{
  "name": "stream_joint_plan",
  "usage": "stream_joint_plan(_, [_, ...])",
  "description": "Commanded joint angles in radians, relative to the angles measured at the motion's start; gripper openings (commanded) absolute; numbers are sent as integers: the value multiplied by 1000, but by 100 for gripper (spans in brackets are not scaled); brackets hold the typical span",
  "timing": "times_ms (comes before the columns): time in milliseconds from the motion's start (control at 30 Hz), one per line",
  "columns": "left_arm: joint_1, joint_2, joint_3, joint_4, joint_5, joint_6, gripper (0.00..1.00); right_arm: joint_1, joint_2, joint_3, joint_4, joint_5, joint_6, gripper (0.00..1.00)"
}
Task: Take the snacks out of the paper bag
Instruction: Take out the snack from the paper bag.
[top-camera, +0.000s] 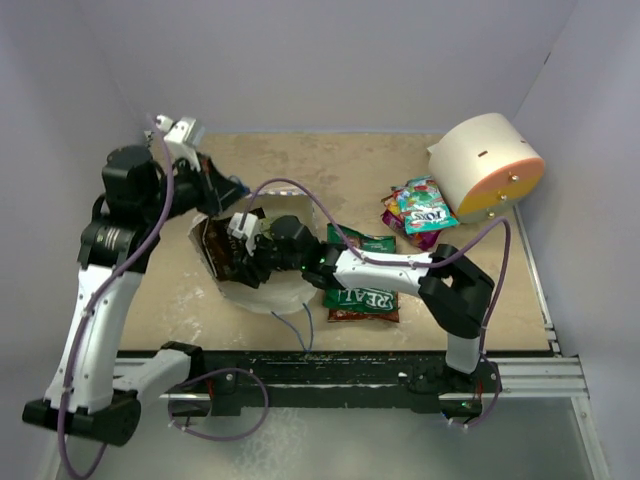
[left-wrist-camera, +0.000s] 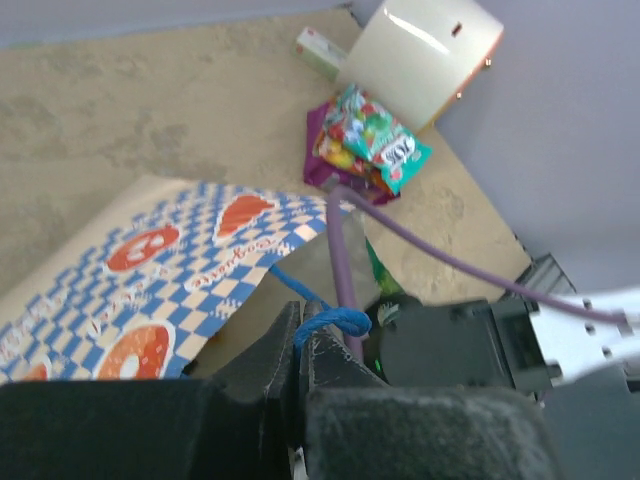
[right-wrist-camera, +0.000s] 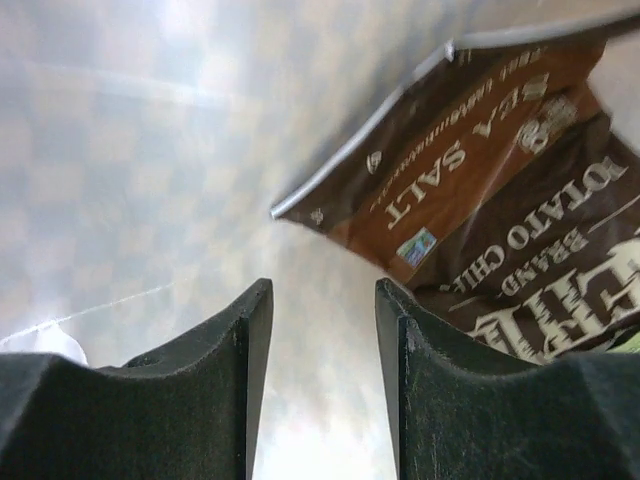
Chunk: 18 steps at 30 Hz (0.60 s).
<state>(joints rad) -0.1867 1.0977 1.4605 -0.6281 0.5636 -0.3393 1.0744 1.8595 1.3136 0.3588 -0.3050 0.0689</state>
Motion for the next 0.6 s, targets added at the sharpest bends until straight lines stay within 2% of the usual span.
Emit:
stream_joint_plan(0, [-4, -189, -142, -26, 24, -14, 0, 5, -10, -87, 159, 5, 74, 49])
stream_joint_plan(167, [-4, -270, -203, -36, 10, -130, 0, 34, -16, -183, 287, 84, 75, 55])
stream_joint_plan(300, [-4, -270, -185, -27, 8, -171, 0, 57, 8, -205, 430, 164, 116, 61])
stream_joint_plan(567, [-3, -245, -139, -24, 28, -199, 0, 125, 80, -142, 627, 434, 246, 67])
